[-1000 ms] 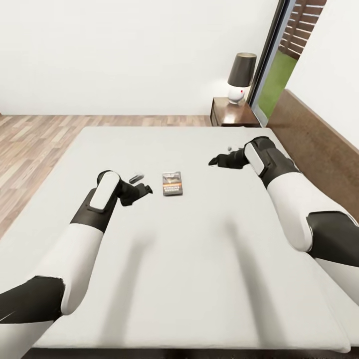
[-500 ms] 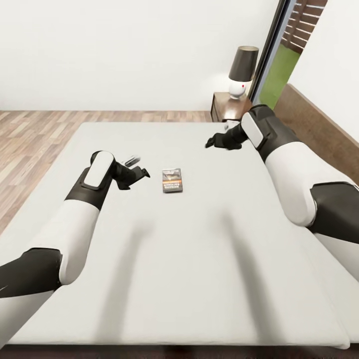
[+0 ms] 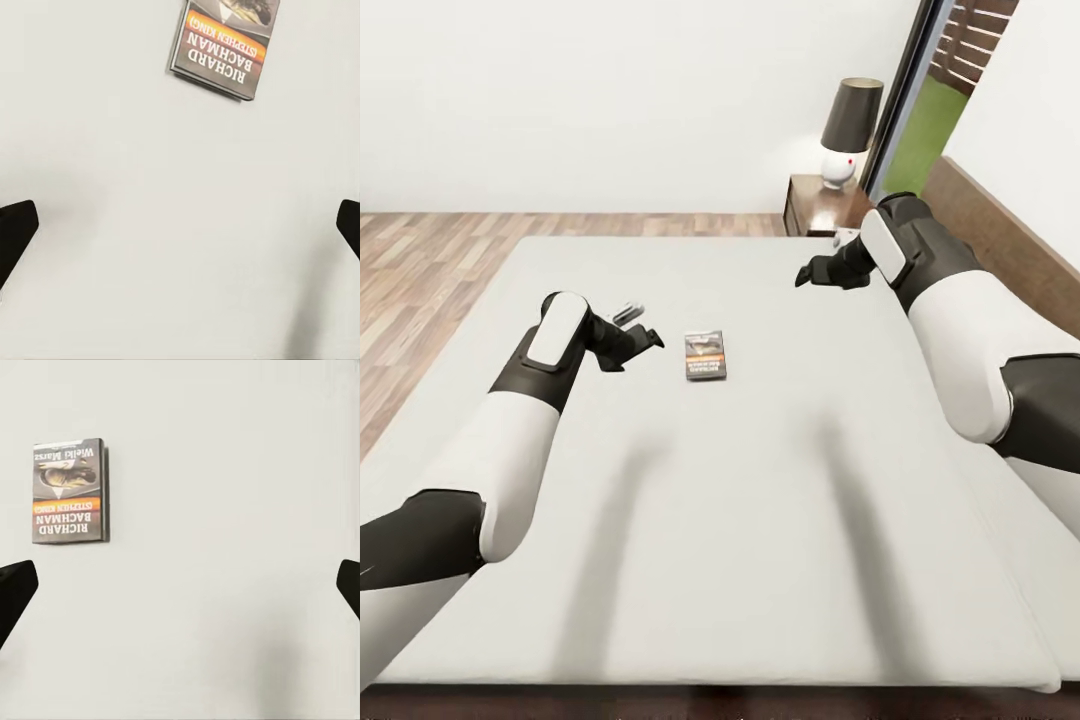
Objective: In the bedroom, move the book from the bed onto either nightstand, and place the two sandals side by side next to the bed.
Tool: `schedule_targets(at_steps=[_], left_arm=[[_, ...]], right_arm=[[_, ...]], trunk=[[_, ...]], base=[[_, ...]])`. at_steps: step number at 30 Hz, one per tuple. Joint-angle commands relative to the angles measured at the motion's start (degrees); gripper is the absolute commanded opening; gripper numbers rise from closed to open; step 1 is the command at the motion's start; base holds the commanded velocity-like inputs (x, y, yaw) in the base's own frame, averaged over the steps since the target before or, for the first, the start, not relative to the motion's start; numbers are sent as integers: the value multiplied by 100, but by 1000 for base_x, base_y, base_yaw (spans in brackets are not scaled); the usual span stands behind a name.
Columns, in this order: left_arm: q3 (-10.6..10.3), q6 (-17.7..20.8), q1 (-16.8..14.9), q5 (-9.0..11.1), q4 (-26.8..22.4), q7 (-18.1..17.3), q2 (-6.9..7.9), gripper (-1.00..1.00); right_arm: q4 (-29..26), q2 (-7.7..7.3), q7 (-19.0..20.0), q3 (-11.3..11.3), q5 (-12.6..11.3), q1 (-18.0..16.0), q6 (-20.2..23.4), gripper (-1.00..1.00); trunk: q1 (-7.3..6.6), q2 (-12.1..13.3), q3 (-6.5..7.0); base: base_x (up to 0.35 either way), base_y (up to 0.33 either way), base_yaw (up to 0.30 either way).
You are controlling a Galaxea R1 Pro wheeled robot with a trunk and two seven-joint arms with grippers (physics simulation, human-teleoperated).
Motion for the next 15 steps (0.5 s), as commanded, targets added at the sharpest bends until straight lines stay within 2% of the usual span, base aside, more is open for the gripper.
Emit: schedule_targets(at_steps=[1,6,8,15], left_arm=[[-6,13,-32,54,-5,62,13,100],[-4,111,-144,28,-6,62,95,100],[-9,151,-182,22,-5,55,202,100],[-8,166,-170,18,0,49,274,100]], right_arm=[[-6,-21,-1,43,-28,-7,20,100],[-9,-53,-2,52,-27,0,3,100],[-10,-52,-3,54,-26,11,-9,100],[-11,-40,-3,51,-28,19,-18,100]], trunk=[[0,-3,-13],[0,-3,-58],[0,-3,-76],[0,-3,-138]], base=[[0,0,0],[0,0,0],[0,0,0],[0,16,0]])
